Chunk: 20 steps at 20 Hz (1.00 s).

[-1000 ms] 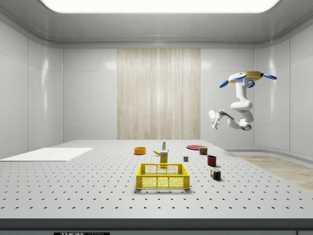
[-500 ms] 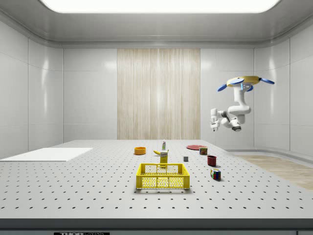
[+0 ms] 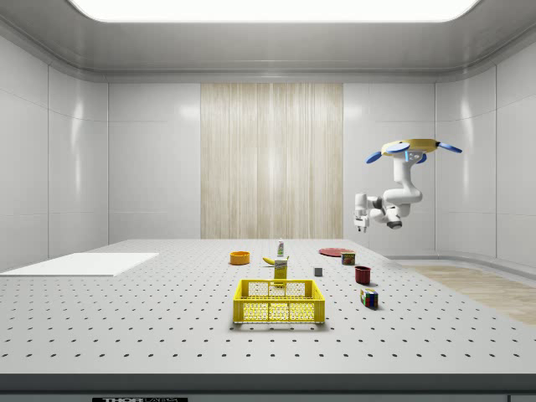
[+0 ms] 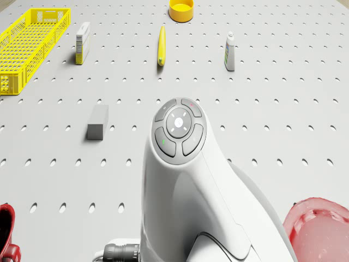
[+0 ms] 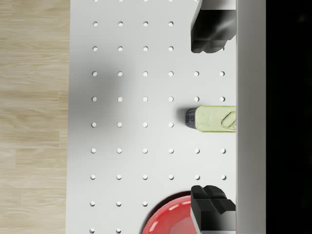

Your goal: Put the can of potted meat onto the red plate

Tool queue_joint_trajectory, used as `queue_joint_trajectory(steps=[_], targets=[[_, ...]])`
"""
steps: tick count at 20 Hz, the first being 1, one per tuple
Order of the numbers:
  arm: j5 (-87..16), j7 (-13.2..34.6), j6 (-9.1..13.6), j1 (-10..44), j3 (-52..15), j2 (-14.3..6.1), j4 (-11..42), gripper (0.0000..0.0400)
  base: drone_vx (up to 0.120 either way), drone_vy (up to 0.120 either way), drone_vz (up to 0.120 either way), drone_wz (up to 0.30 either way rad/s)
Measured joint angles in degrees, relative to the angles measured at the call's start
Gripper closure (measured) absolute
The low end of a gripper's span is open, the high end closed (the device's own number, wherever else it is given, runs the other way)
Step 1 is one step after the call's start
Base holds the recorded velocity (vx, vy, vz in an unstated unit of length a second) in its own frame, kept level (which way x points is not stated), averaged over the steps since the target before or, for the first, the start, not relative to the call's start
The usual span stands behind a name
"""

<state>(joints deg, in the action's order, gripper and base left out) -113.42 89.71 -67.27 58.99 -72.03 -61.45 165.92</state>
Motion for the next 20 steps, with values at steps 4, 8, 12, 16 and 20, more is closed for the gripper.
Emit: queue_joint_trajectory(steps=[4,8,12,16,20], targets=[[0.48,0.74,-0.80,0.92,-0.63,-1.32,-0.06,0.0000,0.010,0.040,-0.120,0.000],[1.06,1.32,-1.75,1.59,-1.15,-2.58,-0.13,0.0000,0.120,0.000,-0.030,0.000],[1.67,1.79,-2.77,2.12,-1.60,-3.79,-0.22,0.0000,0.120,0.000,-0.090,0.000],[2.28,2.21,-3.80,2.56,-2.00,-4.96,-0.30,0.0000,0.120,0.000,-0.120,0.000],[2.87,2.58,-4.82,2.96,-2.36,-6.09,-0.38,0.0000,0.120,0.000,-0.080,0.000]])
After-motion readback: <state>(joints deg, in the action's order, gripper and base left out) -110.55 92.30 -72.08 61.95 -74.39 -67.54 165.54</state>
